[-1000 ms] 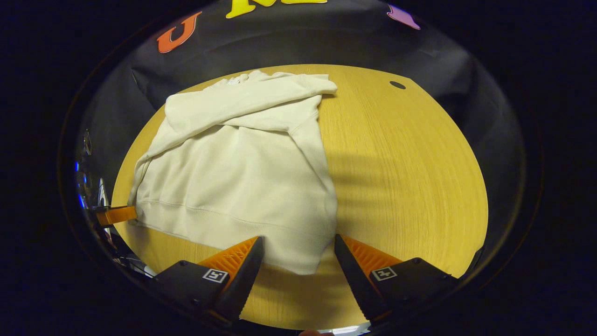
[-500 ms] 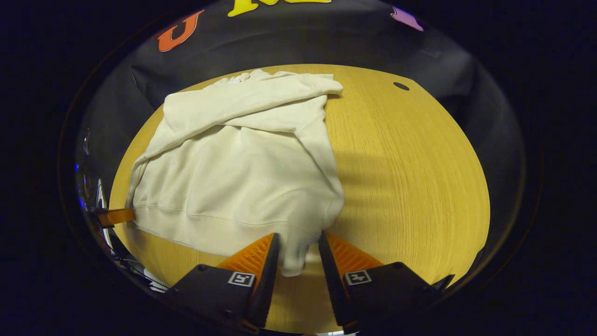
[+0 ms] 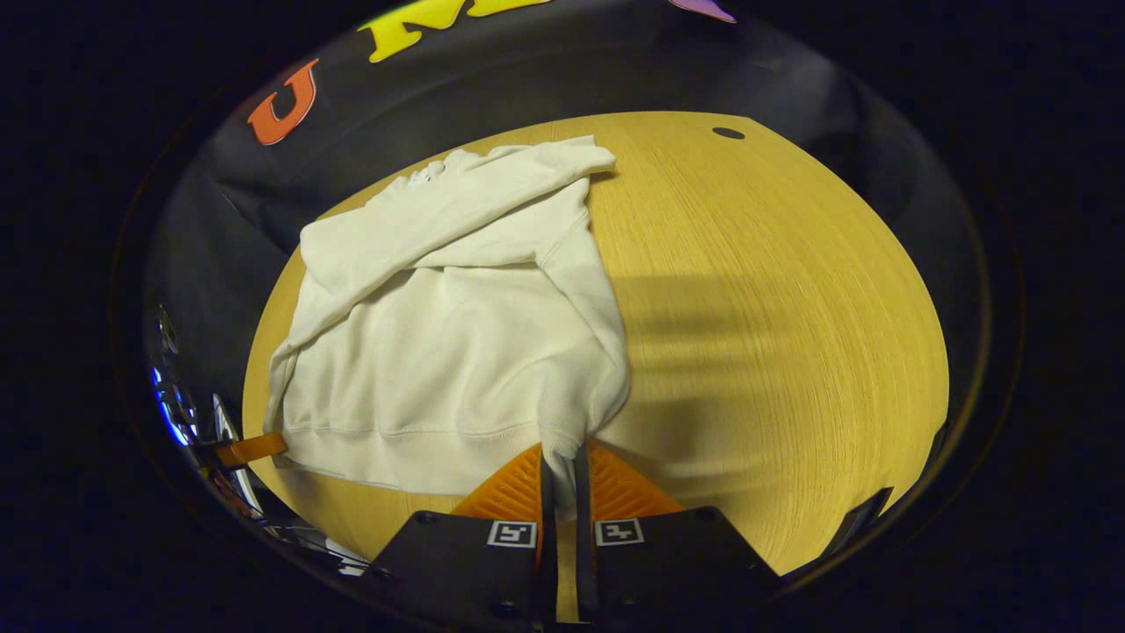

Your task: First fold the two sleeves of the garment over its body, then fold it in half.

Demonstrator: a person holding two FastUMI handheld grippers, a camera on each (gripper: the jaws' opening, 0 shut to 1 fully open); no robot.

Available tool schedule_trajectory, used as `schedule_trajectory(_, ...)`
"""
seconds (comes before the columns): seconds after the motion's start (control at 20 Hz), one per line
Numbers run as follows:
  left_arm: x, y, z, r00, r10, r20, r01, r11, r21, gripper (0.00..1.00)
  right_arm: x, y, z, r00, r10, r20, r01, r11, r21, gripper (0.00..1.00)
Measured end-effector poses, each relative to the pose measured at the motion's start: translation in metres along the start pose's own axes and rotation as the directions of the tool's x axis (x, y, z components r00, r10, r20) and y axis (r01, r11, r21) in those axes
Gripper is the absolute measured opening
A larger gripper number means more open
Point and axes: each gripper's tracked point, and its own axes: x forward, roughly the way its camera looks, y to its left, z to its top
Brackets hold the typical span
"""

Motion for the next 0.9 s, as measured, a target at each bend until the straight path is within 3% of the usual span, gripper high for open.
schedule_trajectory(0.55, -0.038, -0.042, 0.075, 0.98, -0.123, 0.158, 0.122, 0.992, 0.012, 0.04, -0.069, 0.037, 0.079, 0.975, 0.151, 0.163, -0.163, 0.984, 0.066, 0.09)
schedule_trajectory(0.9, -0.068, -0.068, 0.179, 0.926, -0.203, 0.318, 0.198, 0.979, 0.048, 0.04, -0.102, 0.08, 0.169, 0.931, 0.242, 0.272, -0.258, 0.966, 0.023, 0.1)
